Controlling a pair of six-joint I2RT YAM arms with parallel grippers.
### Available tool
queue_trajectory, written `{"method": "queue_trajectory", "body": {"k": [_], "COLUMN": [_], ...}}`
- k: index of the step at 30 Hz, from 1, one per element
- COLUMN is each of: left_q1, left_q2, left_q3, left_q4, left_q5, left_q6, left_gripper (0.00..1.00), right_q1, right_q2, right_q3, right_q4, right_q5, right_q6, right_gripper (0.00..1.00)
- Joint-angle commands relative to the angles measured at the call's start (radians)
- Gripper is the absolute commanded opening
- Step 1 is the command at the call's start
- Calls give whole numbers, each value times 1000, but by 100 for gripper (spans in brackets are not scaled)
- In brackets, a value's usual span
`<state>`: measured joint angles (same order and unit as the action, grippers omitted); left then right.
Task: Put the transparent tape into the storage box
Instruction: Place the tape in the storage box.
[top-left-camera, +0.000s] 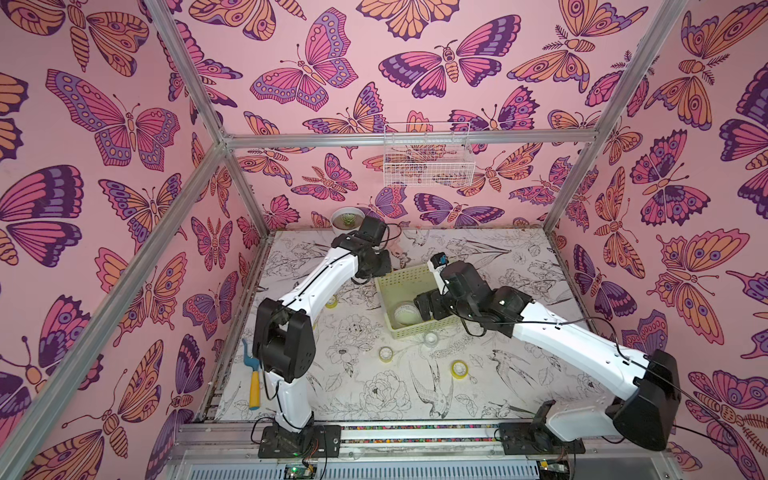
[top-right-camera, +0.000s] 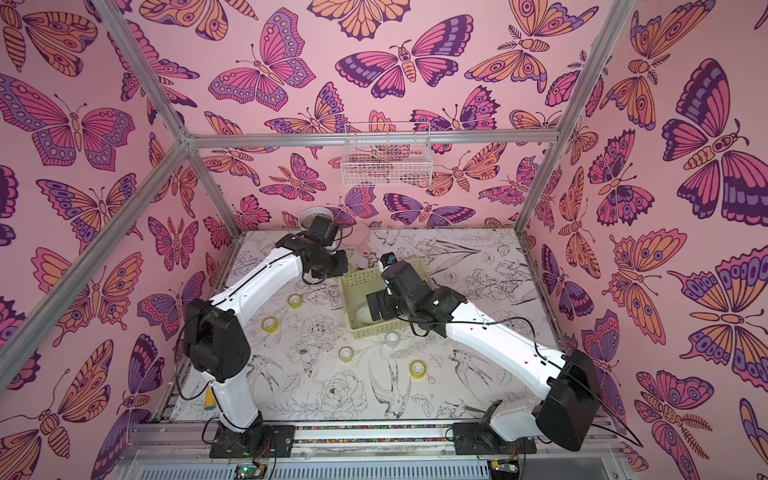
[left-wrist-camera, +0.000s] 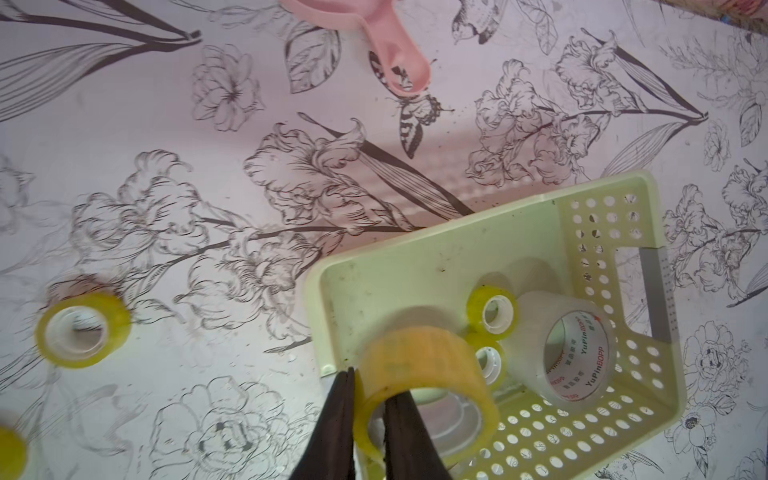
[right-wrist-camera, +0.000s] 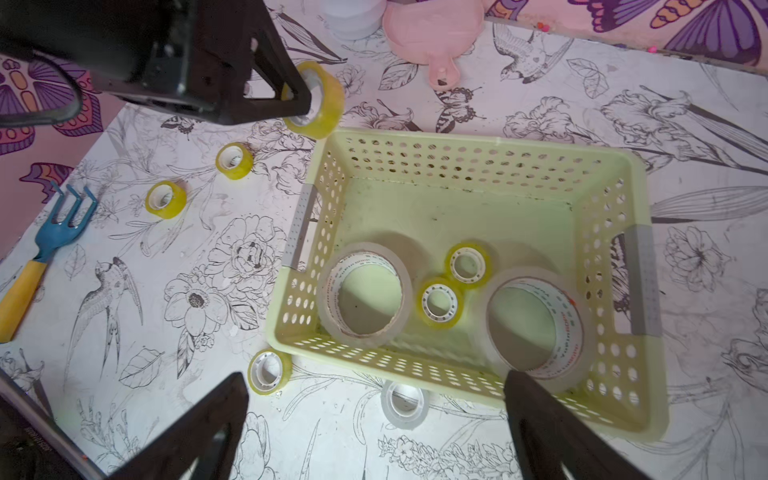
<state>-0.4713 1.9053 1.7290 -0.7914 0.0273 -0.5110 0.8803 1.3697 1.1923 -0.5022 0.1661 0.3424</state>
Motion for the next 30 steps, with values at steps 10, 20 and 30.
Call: {"method": "queue_trajectory", "body": {"k": [10, 20, 30], "left_q1": [-107, -127, -135], "left_q2": [266, 403, 496], "left_q3": [229, 318, 361], "left_q4": [-105, -132, -153], "left_q5": [14, 15, 45], "left_q6": [76, 109, 126], "left_gripper": [12, 12, 14], "right_q1": [-14, -14, -14], "right_q2": [-97, -100, -94], "right_q3": [-56, -59, -53], "right_q4": [-66, -72, -76], "right_q5": [104, 104, 99], "right_q6": [44, 51, 52], "right_gripper": [99, 99, 99]}}
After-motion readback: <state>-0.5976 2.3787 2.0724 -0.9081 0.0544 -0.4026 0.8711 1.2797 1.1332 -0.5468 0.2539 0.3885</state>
